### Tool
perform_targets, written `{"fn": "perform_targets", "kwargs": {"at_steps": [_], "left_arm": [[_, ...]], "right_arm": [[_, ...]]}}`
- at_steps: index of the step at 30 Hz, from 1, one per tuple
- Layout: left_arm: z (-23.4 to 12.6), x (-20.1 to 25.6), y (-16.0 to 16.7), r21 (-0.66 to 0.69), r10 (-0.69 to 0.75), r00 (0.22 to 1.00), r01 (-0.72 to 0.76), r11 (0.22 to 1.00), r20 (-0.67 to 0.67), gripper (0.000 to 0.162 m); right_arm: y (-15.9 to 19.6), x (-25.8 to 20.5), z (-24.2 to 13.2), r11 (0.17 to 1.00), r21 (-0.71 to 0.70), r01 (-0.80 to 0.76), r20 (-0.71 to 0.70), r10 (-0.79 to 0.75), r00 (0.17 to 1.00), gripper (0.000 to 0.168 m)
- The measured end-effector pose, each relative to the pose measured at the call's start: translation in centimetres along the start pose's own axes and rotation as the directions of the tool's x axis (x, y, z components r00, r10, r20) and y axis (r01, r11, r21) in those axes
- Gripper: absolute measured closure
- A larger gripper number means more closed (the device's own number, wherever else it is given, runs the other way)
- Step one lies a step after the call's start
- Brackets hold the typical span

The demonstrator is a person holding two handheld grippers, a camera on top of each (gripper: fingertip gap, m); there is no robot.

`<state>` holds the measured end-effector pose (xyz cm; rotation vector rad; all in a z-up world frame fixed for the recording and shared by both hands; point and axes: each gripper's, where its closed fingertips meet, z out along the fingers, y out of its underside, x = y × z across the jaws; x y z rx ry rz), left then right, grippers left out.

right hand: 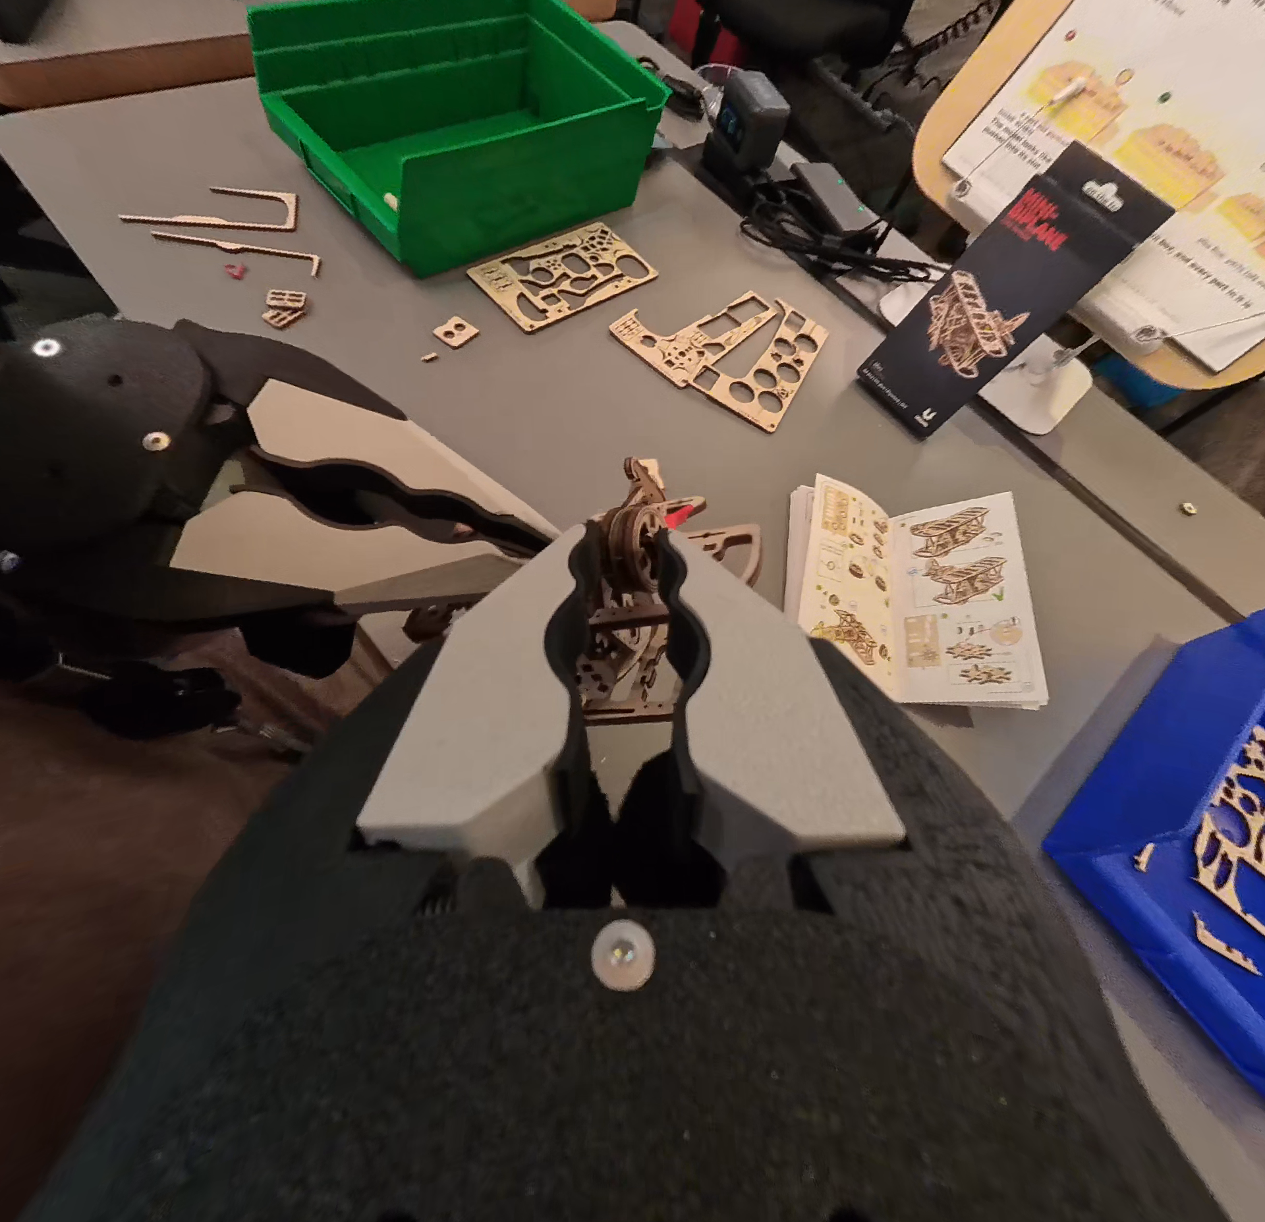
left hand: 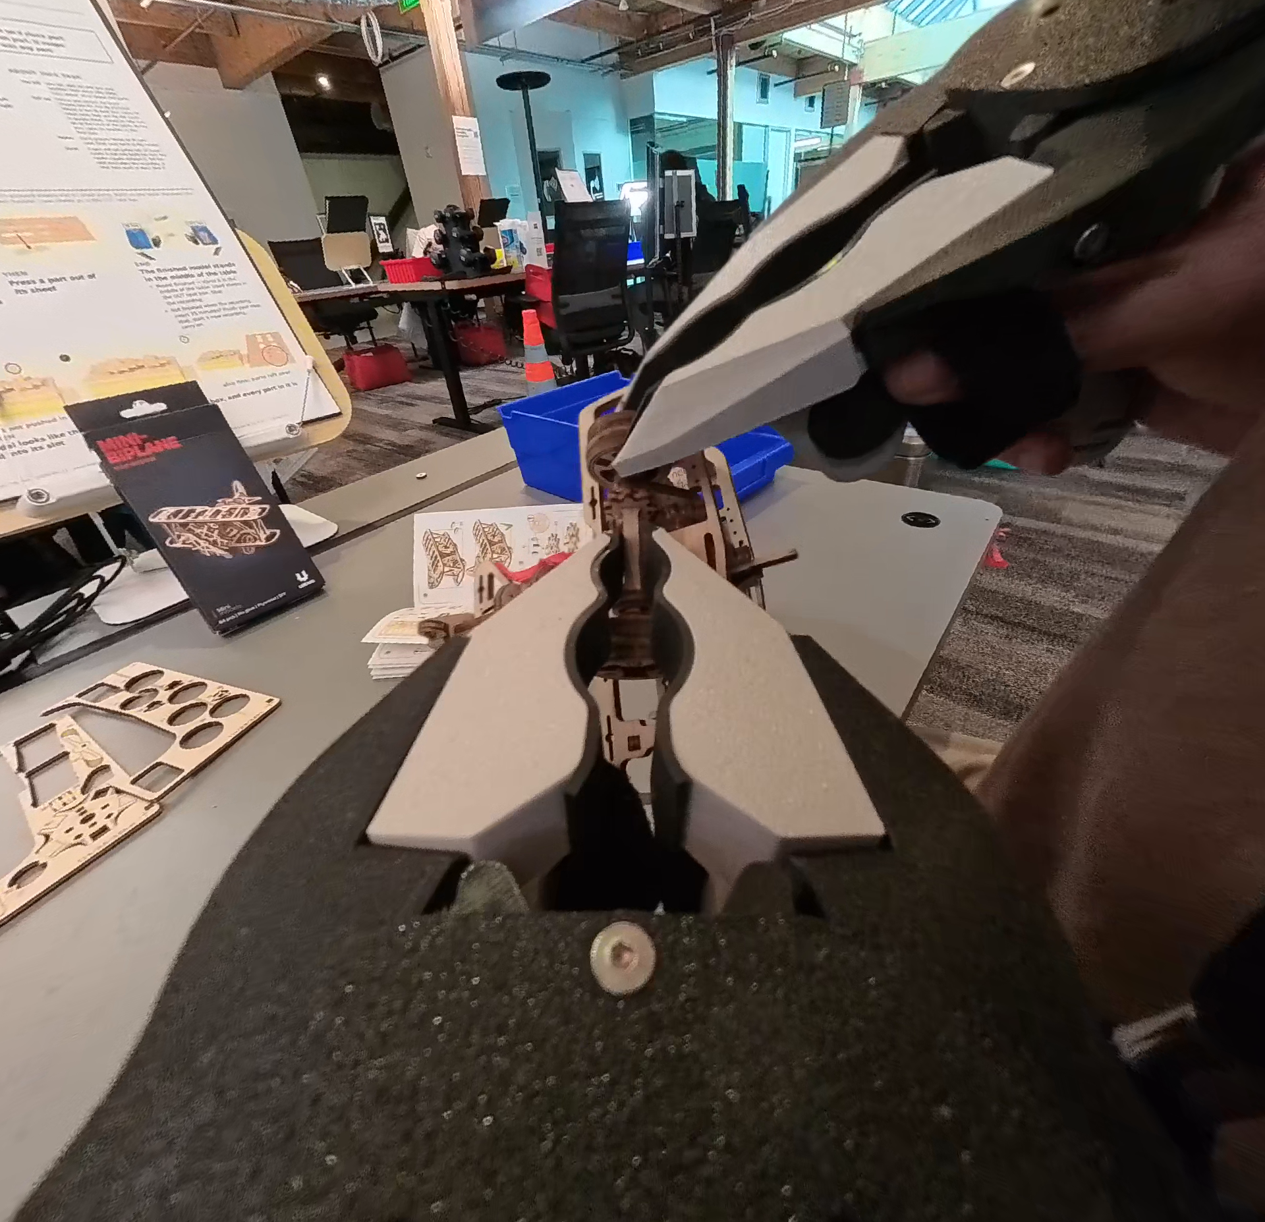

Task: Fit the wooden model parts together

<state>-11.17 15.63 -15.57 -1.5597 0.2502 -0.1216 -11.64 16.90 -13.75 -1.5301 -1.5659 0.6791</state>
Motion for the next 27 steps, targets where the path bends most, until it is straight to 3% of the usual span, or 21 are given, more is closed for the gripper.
{"fn": "perform_targets", "kwargs": {"at_steps": [27], "left_arm": [[-0.04,-0.02,-0.14,0.016,-0.026,1.000,0.026,1.000,-0.007,0.162]], "right_arm": [[-0.01,-0.01,-0.06,1.000,0.025,0.004,-0.097,-0.001,0.995,0.151]]}}
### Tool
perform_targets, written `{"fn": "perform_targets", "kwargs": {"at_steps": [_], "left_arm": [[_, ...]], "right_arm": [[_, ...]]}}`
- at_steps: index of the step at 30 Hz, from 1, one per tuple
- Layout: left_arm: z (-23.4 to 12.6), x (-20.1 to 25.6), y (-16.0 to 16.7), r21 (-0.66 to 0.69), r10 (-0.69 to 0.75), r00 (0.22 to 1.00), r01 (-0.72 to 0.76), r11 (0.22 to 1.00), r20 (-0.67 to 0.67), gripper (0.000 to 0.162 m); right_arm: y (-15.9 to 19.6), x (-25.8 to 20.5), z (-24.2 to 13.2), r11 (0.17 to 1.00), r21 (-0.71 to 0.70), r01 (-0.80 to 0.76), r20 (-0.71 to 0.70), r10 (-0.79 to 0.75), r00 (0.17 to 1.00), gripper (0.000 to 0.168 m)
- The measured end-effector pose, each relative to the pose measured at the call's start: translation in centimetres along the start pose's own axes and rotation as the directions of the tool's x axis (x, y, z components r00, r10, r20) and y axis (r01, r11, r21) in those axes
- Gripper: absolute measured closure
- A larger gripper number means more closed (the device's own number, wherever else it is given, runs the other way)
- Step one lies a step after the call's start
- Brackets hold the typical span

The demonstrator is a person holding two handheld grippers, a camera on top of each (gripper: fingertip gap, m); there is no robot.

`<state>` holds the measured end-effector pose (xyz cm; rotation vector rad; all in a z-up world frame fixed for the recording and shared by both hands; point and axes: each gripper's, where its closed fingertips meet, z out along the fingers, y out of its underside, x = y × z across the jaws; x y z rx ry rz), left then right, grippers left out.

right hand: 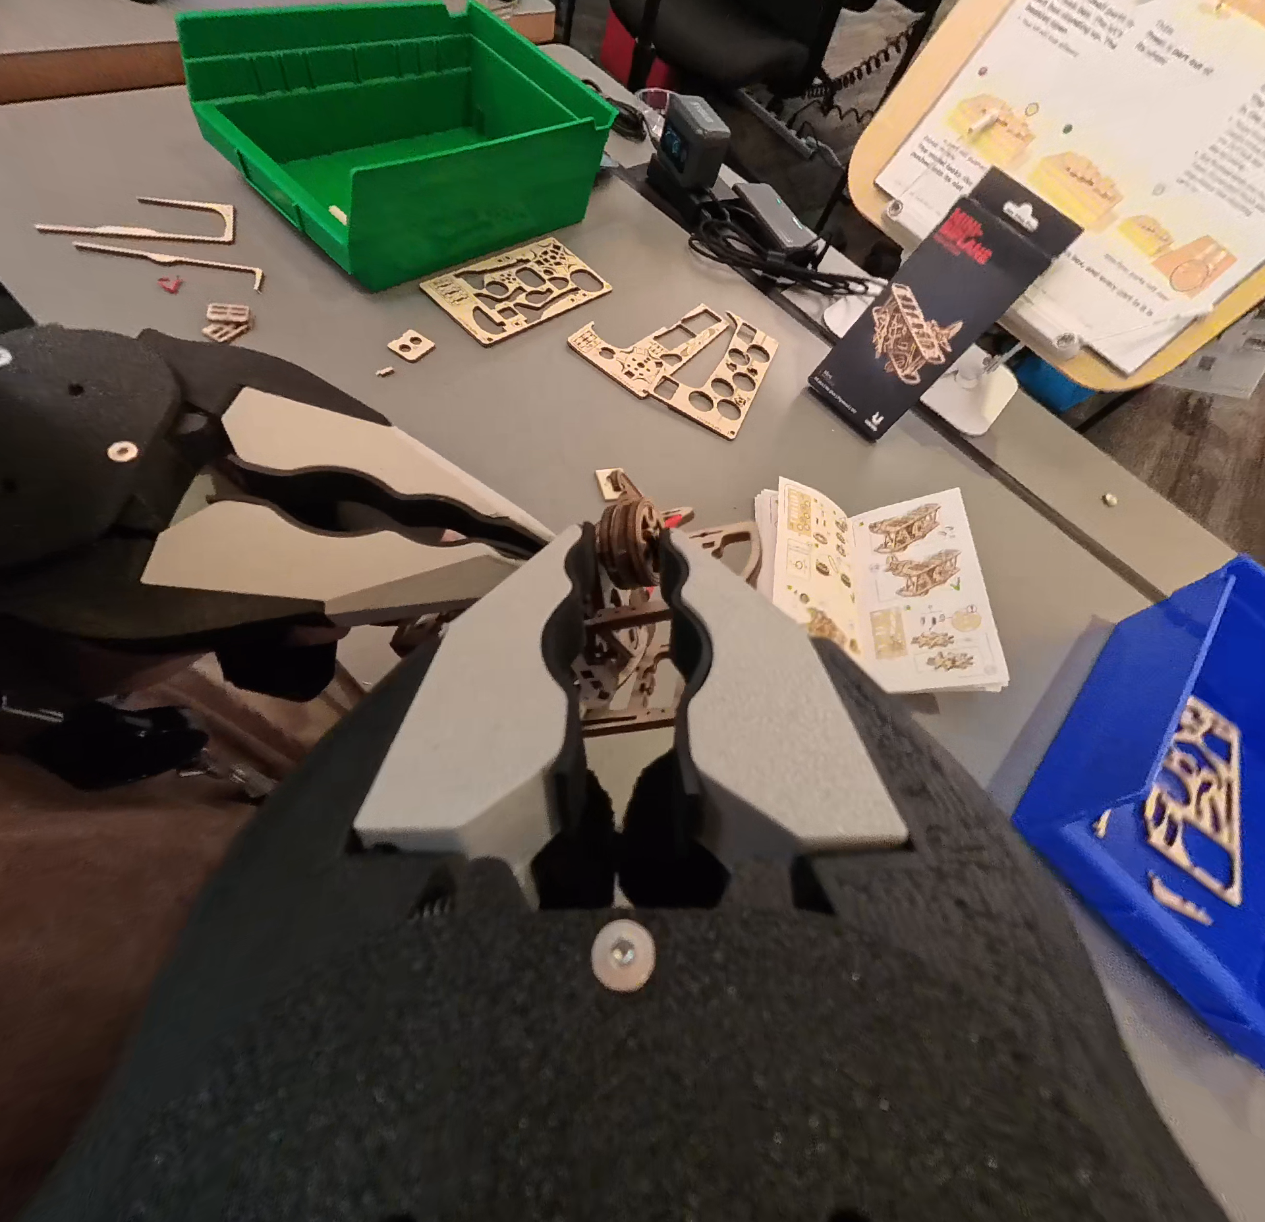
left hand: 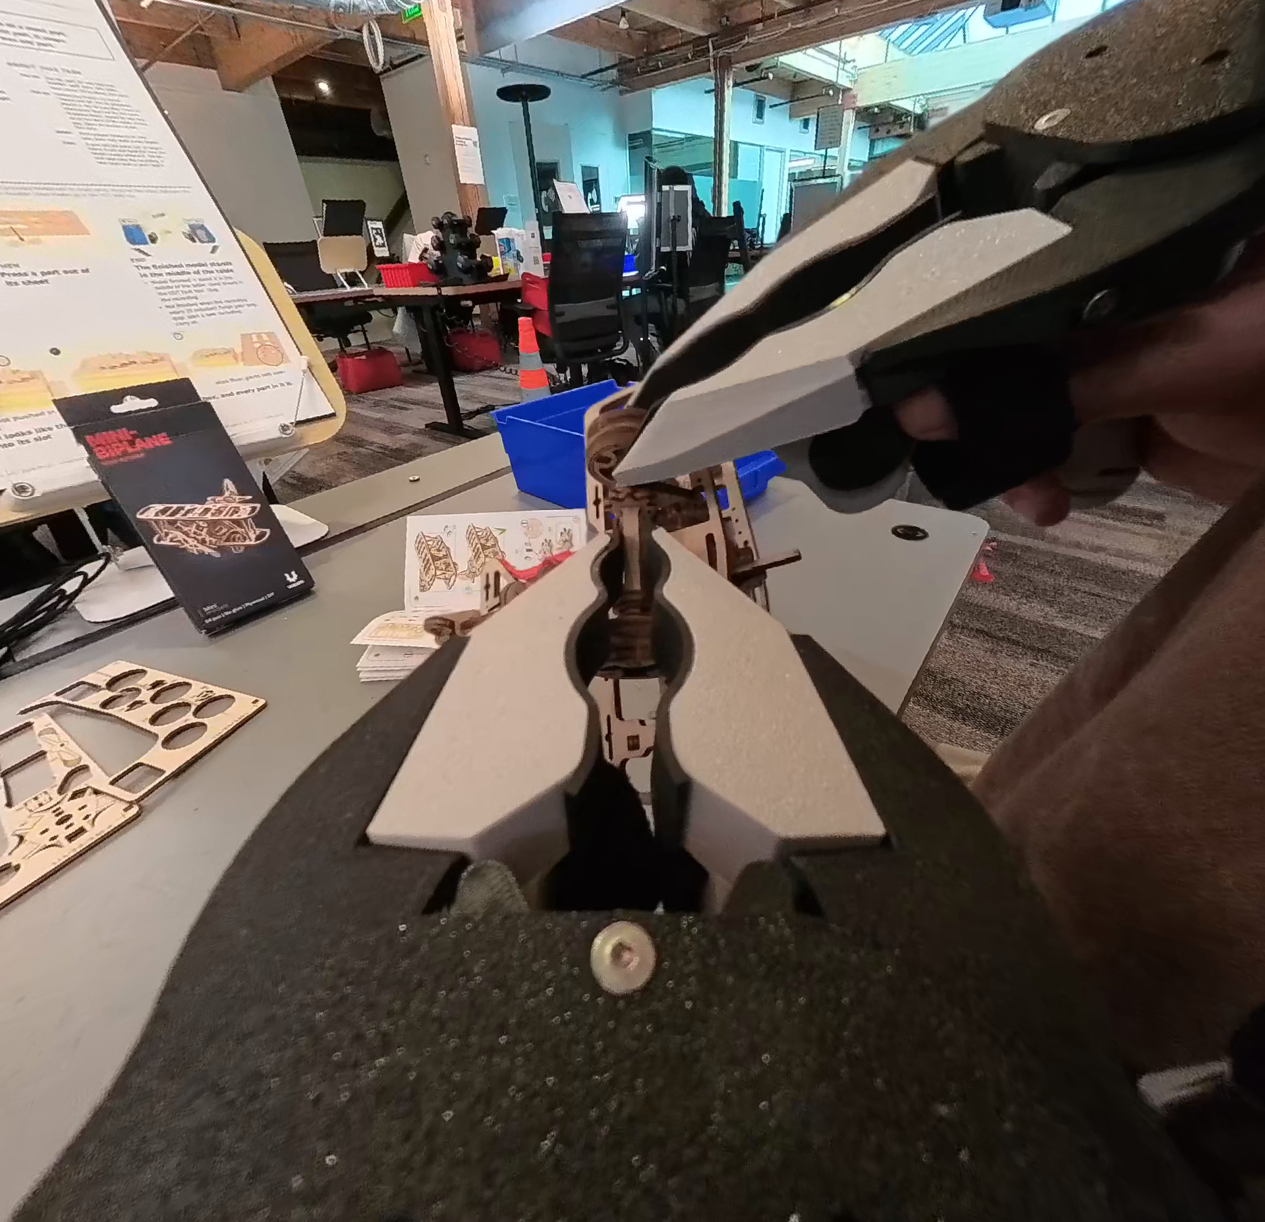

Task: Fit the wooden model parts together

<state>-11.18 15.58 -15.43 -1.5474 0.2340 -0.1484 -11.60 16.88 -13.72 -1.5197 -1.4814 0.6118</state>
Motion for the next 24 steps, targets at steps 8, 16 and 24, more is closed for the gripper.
{"fn": "perform_targets", "kwargs": {"at_steps": [8,16,24], "left_arm": [[0.2,0.7,0.4,-0.028,-0.017,0.999,0.016,0.999,-0.028,0.162],[0.6,1.1,1.2,-0.065,-0.025,0.999,0.022,0.998,-0.040,0.162],[1.3,0.7,2.7,-0.148,-0.299,0.950,0.283,0.948,-0.093,0.162]], "right_arm": [[1.1,0.1,-0.1,0.997,-0.080,-0.007,-0.064,0.002,0.998,0.152],[2.1,0.4,0.1,0.992,-0.124,-0.022,-0.071,0.013,0.997,0.152],[2.1,1.0,0.2,0.998,-0.032,-0.059,-0.021,0.059,0.998,0.143]]}}
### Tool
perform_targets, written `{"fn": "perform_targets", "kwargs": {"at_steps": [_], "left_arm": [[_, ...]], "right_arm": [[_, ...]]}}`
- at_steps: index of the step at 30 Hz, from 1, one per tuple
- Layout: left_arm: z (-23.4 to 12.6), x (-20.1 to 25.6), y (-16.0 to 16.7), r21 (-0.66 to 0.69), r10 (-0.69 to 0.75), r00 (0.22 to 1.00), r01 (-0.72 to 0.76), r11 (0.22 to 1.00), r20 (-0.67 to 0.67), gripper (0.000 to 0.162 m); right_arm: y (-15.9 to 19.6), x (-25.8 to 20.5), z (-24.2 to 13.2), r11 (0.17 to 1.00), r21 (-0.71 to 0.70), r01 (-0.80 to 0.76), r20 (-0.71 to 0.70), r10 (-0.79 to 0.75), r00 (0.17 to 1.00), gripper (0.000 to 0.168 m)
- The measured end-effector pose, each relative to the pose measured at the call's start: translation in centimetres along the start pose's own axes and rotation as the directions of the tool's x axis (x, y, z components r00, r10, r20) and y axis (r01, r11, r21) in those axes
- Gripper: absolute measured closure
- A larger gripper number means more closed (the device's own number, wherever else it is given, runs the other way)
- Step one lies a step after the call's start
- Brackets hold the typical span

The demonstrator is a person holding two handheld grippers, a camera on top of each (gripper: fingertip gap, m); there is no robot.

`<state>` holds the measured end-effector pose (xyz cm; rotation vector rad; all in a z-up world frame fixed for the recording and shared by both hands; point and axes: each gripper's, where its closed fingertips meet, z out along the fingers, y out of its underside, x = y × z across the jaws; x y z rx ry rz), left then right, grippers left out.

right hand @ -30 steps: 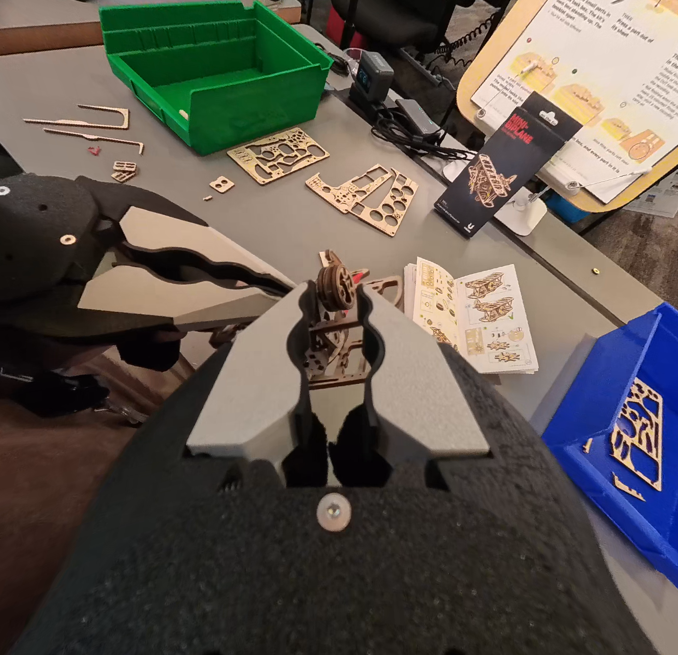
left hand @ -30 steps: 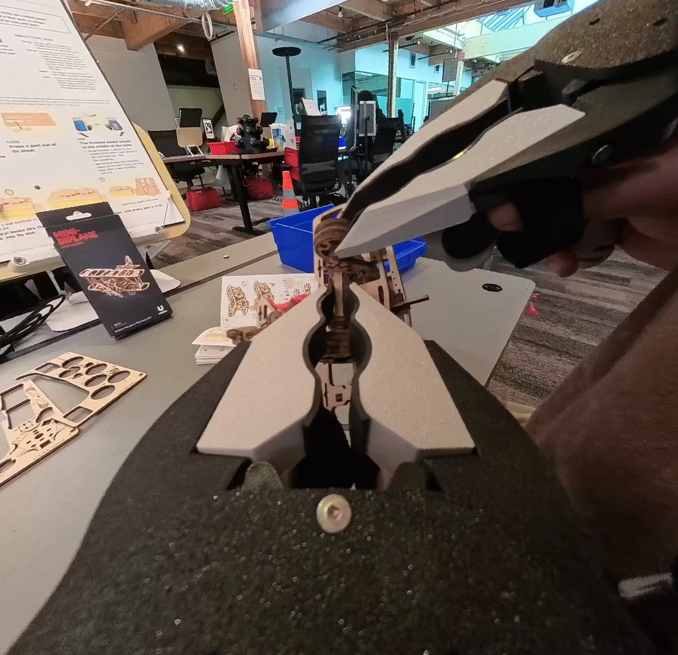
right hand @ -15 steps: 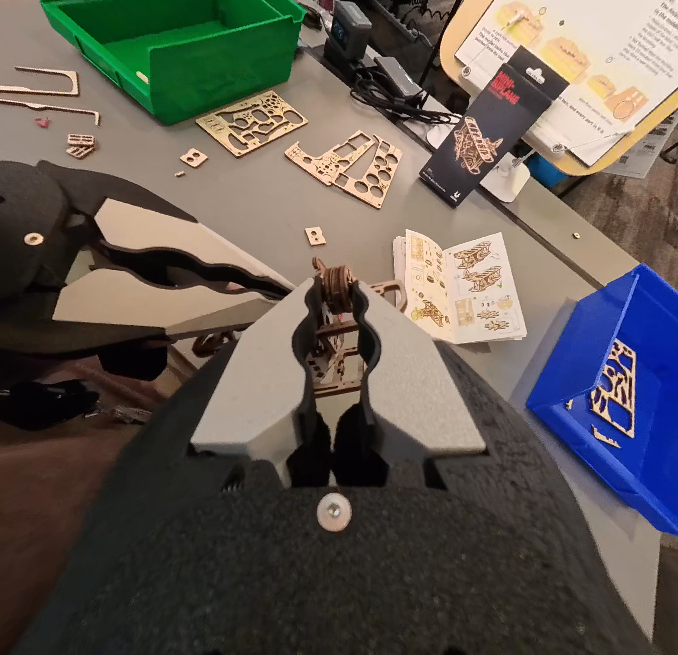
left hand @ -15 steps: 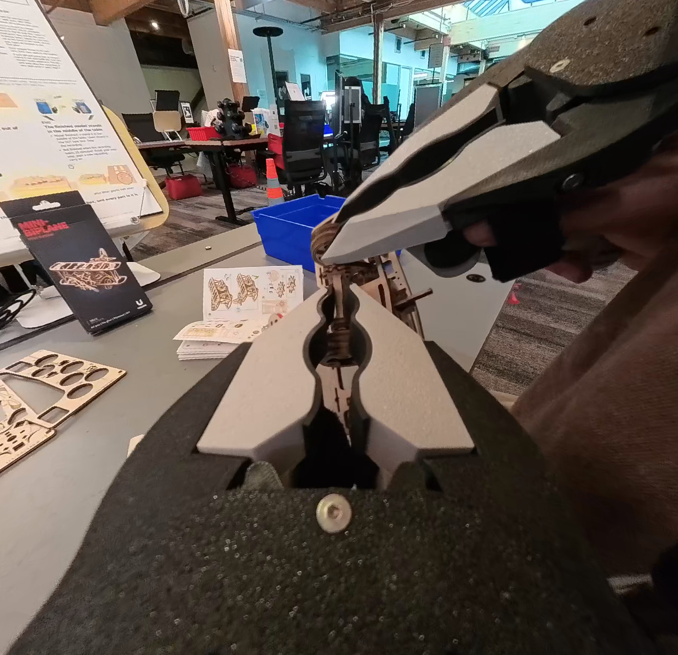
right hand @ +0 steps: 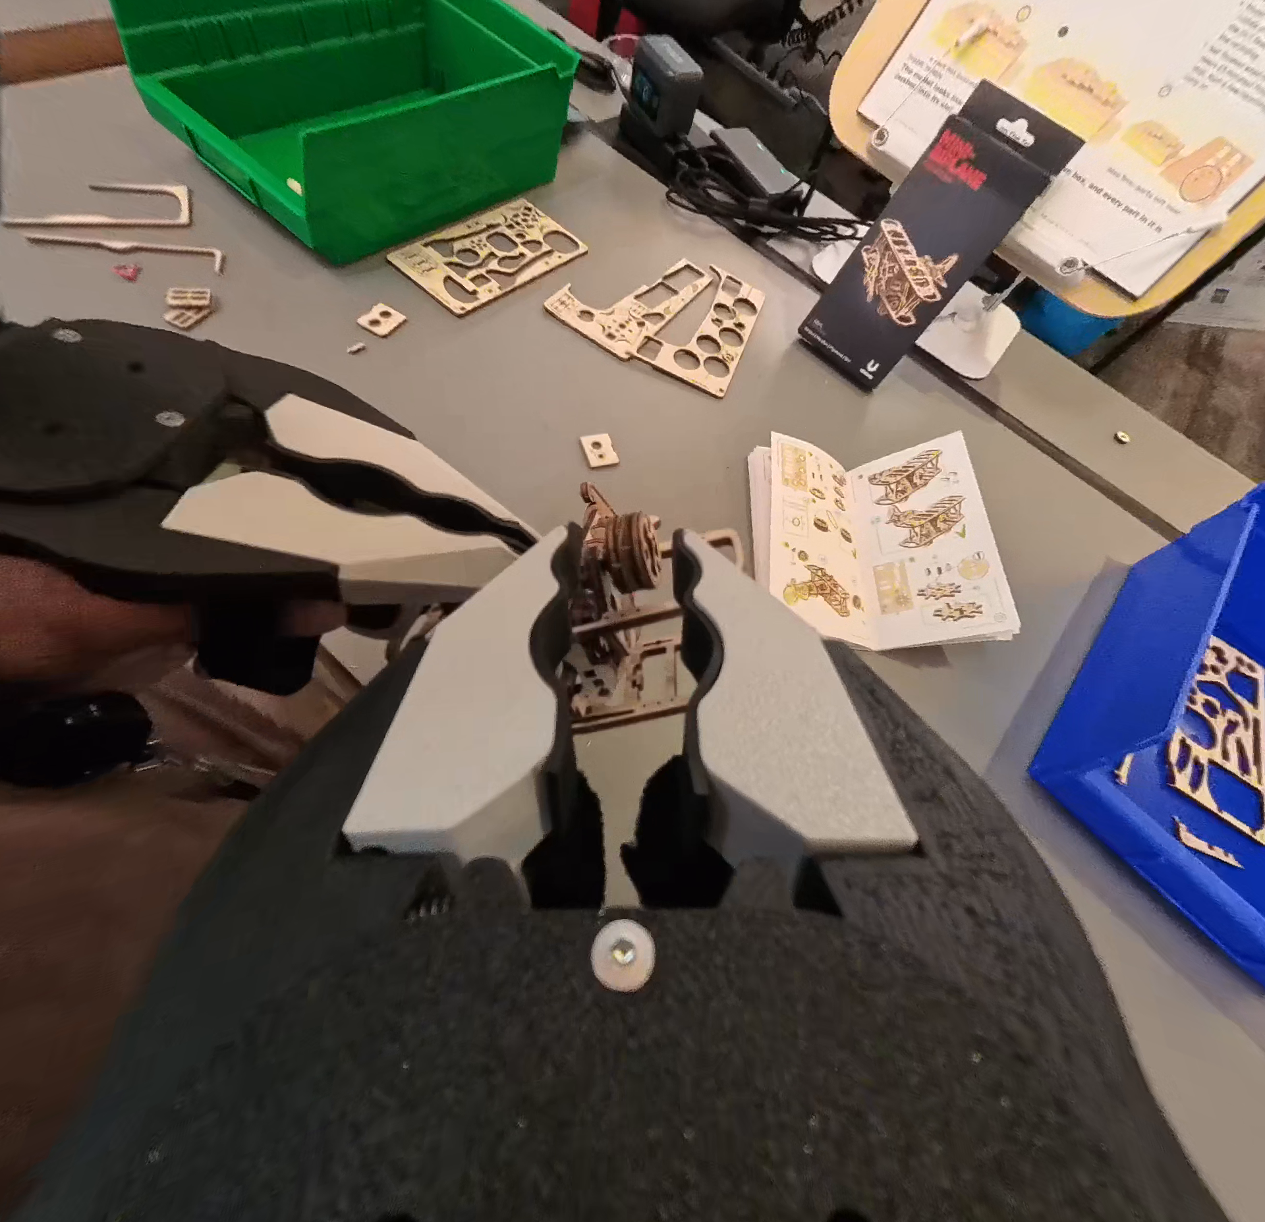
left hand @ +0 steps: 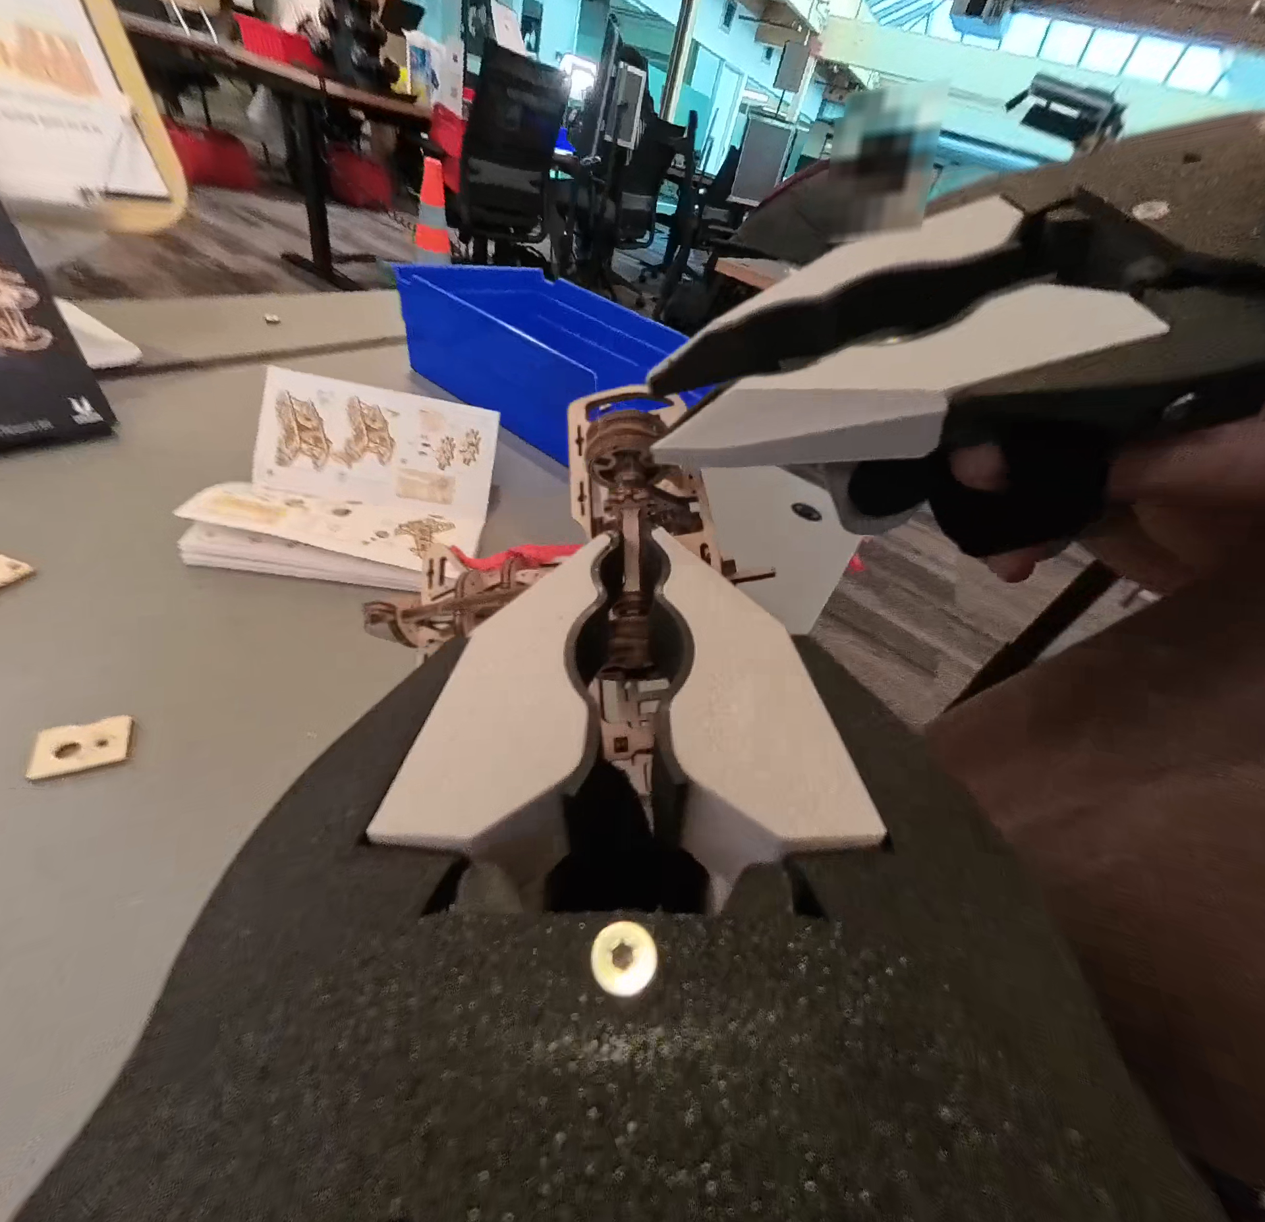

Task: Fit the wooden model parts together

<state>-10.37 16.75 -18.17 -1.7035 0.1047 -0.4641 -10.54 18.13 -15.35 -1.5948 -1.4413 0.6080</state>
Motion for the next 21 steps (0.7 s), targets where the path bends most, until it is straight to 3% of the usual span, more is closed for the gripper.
{"fn": "perform_targets", "kwargs": {"at_steps": [6,21], "left_arm": [[-0.6,-0.8,-0.2,0.004,-0.024,1.000,0.024,1.000,0.014,0.161],[-1.0,0.5,-0.8,0.042,-0.049,0.992,0.054,0.998,-0.114,0.161]], "right_arm": [[1.0,-0.6,0.6,1.000,0.006,0.000,0.112,0.000,0.994,0.129],[-0.2,-1.4,0.7,0.967,0.001,0.256,0.057,-0.256,0.965,0.141]]}}
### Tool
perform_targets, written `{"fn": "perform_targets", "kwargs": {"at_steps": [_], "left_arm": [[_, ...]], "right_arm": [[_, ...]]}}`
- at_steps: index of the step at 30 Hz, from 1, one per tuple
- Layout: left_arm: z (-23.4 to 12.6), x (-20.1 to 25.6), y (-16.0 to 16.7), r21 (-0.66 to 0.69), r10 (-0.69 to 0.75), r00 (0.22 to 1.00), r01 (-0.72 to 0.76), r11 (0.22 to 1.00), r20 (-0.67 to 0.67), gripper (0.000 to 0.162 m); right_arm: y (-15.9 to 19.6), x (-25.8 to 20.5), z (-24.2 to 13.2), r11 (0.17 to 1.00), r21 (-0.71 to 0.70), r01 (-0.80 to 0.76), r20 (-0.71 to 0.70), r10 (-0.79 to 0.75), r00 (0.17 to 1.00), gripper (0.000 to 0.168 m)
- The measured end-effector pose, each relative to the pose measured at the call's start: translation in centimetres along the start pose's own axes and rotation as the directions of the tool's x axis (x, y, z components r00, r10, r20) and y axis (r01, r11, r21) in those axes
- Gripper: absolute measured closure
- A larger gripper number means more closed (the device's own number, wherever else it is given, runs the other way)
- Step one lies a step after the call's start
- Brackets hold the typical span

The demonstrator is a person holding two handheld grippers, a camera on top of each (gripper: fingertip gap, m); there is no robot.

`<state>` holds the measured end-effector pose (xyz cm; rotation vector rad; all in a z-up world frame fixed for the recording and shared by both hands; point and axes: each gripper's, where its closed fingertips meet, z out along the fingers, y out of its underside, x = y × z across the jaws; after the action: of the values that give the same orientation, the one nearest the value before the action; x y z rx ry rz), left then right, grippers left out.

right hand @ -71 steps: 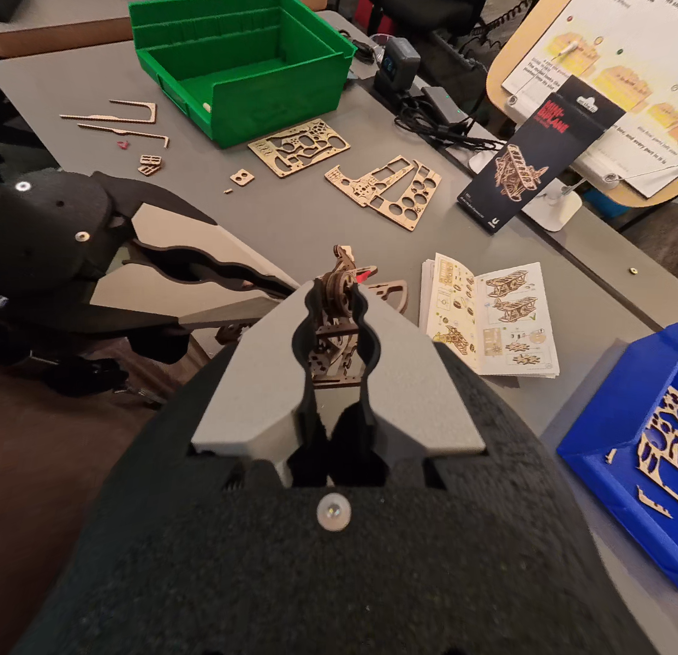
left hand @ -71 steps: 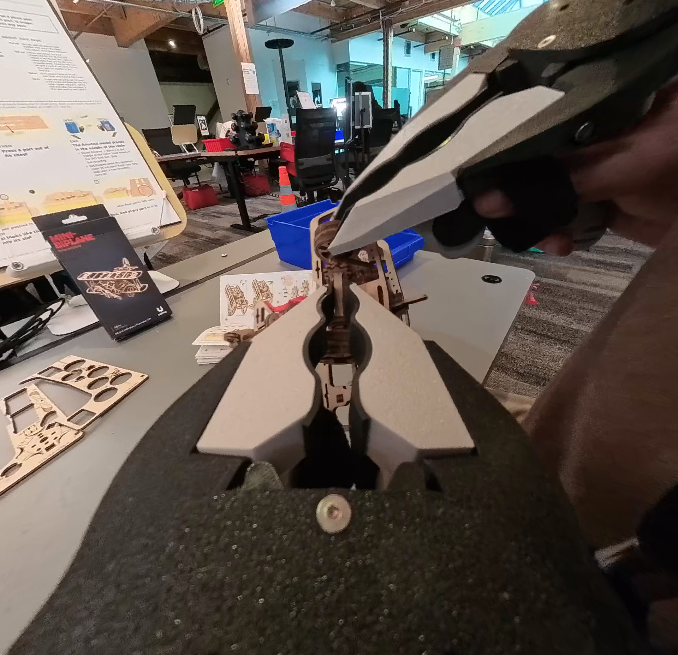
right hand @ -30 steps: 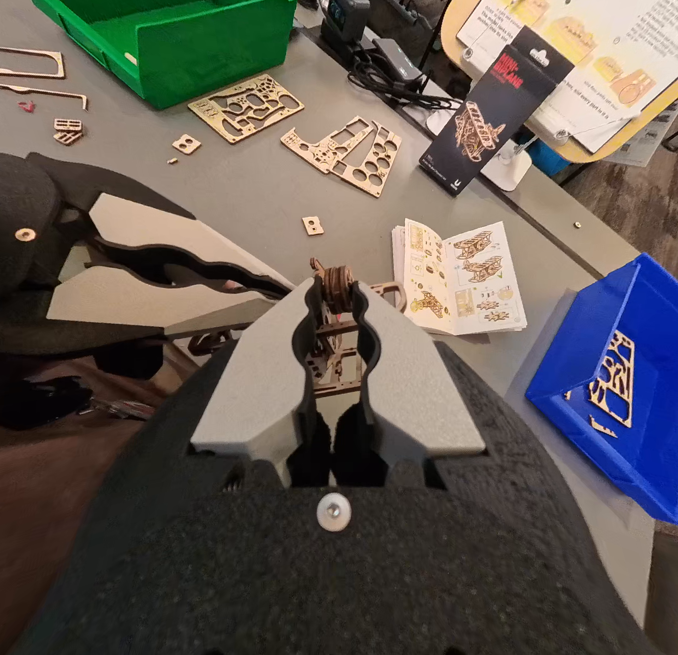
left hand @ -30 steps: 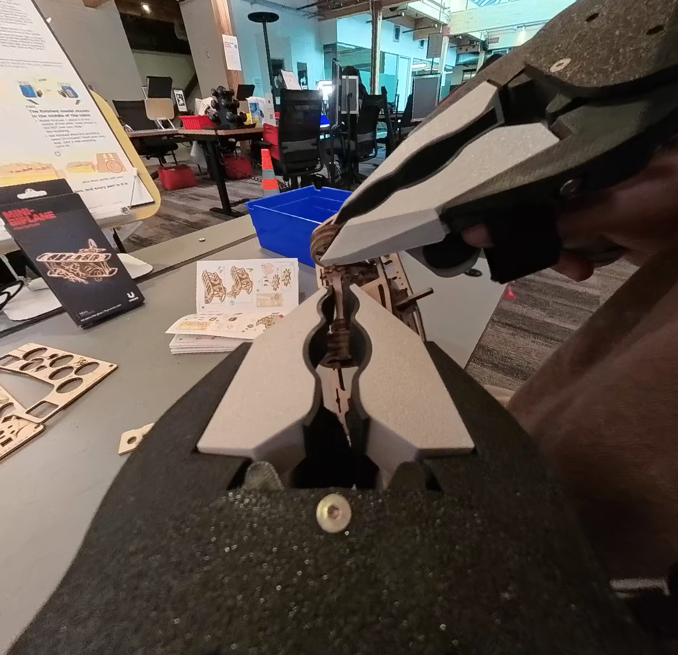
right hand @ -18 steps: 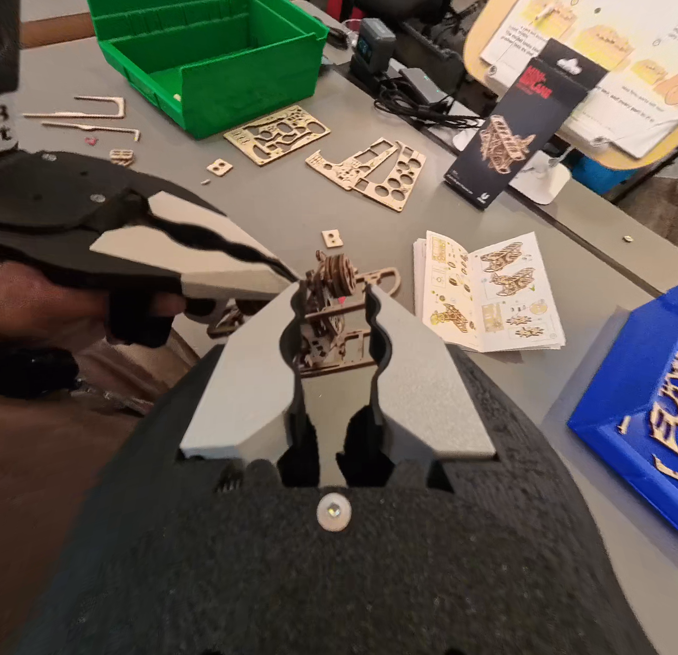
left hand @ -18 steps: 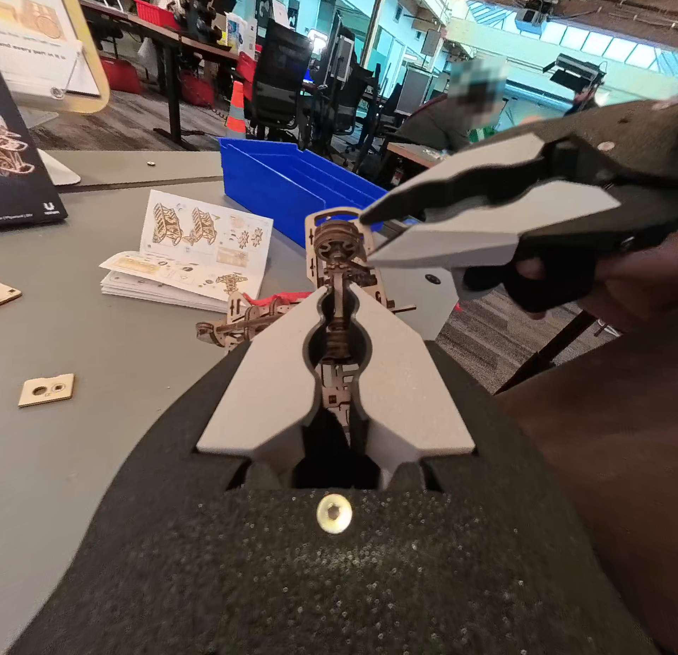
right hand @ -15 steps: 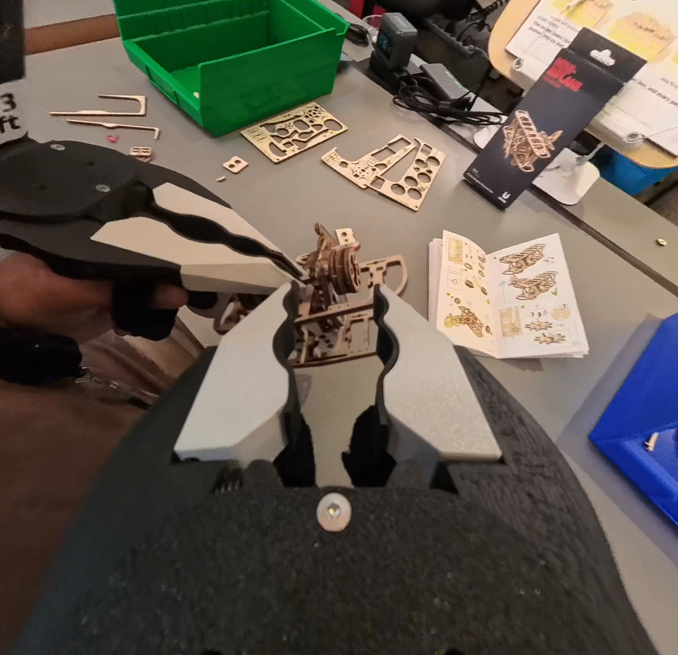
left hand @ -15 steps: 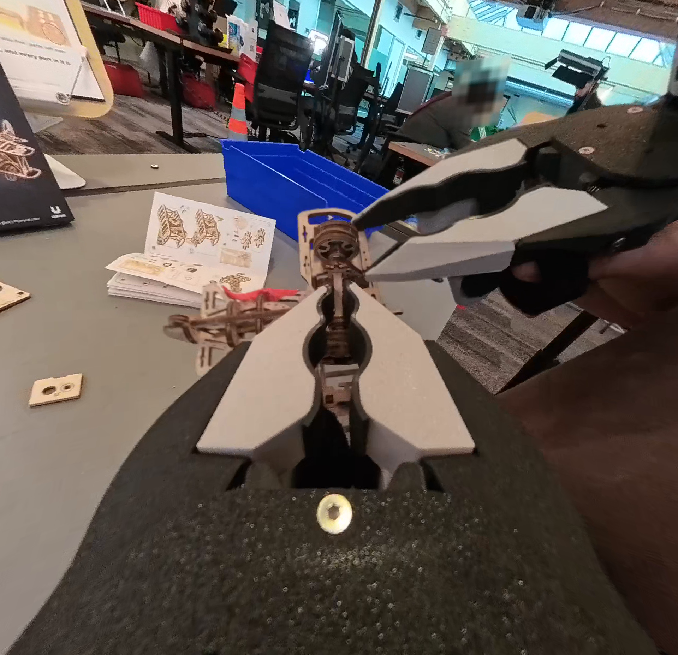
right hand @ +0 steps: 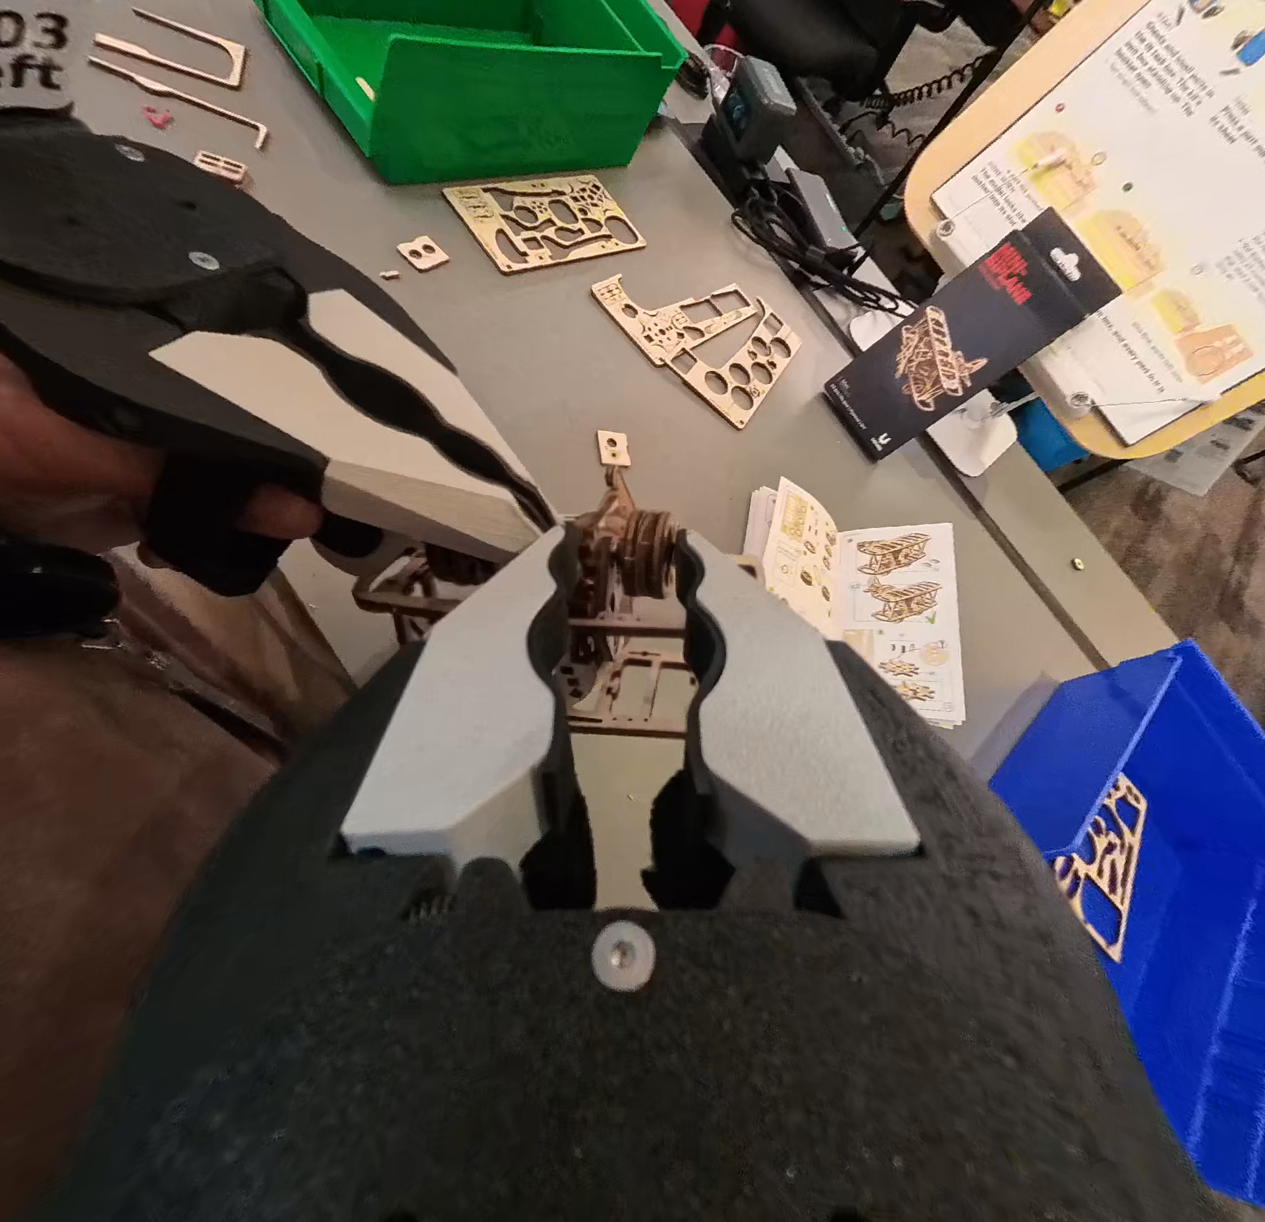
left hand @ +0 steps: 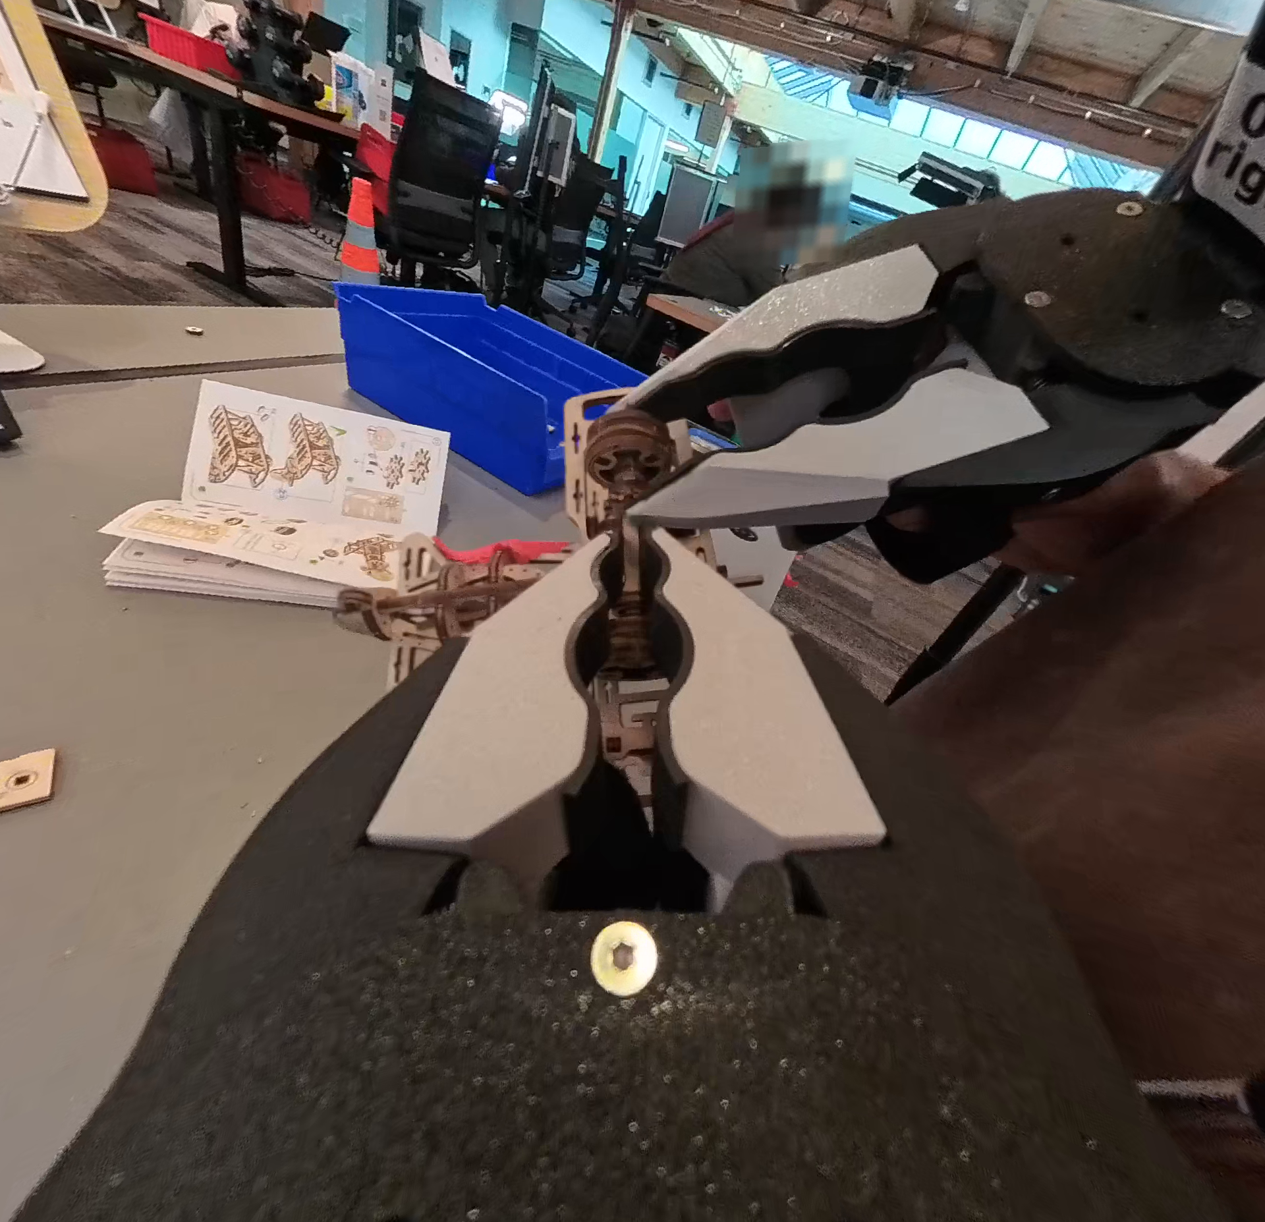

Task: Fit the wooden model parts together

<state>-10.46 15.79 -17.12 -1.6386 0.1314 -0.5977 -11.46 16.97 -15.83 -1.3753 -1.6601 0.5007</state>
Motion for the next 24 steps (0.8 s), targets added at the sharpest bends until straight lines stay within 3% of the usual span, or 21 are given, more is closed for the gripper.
{"fn": "perform_targets", "kwargs": {"at_steps": [24], "left_arm": [[-0.08,0.14,-0.34,0.029,-0.014,1.000,0.014,0.999,0.003,0.162]], "right_arm": [[-0.29,0.12,-0.22,0.999,0.030,-0.028,-0.091,0.031,0.995,0.142]]}}
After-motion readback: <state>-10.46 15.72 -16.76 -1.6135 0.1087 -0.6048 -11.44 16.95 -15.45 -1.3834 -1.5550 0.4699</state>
